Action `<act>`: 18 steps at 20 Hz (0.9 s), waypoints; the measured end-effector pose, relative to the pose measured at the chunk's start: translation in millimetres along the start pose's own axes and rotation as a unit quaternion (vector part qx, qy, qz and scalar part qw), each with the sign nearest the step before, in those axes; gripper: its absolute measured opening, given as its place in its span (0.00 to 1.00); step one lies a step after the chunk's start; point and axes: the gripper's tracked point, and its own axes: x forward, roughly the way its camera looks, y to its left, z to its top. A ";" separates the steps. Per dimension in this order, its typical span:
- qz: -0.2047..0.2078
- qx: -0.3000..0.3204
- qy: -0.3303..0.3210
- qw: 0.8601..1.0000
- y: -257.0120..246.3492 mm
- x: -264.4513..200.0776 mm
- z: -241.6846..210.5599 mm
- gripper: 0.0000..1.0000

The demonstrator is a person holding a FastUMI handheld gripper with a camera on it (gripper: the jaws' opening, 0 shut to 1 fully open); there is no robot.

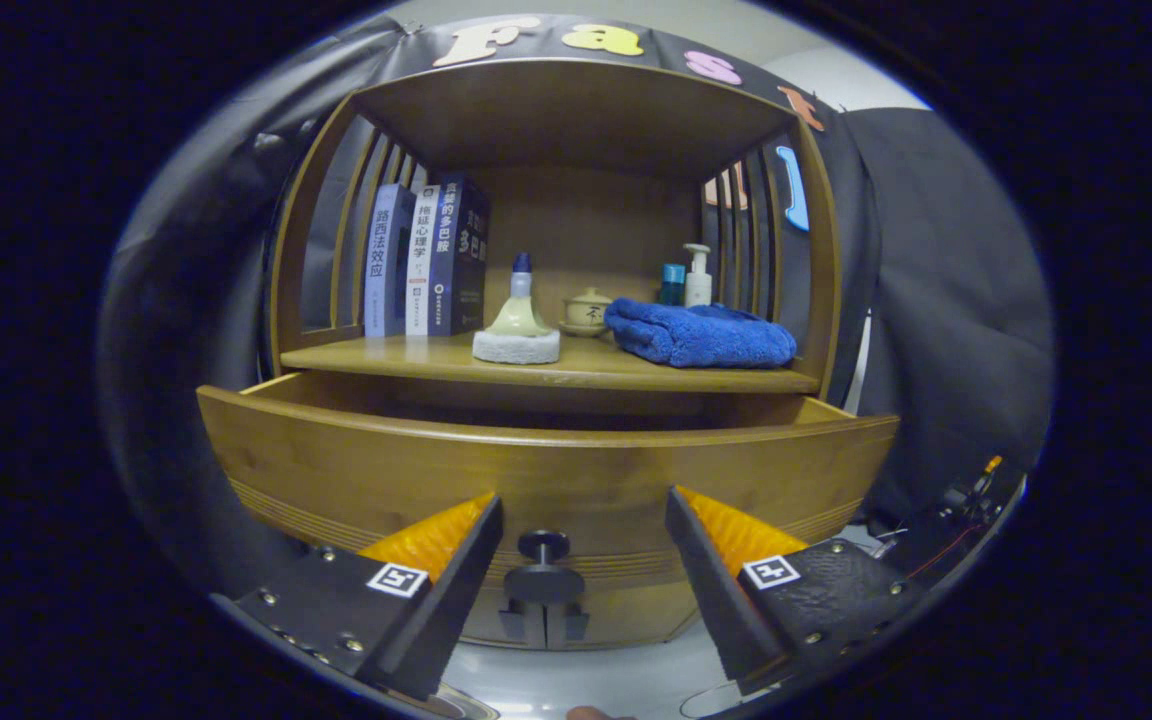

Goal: Pull open the drawer, take out the items inside it, and place them on the countertop above the cabinet.

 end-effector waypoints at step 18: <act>0.011 -0.019 0.011 1.000 9.9 52.3 10.3 0.97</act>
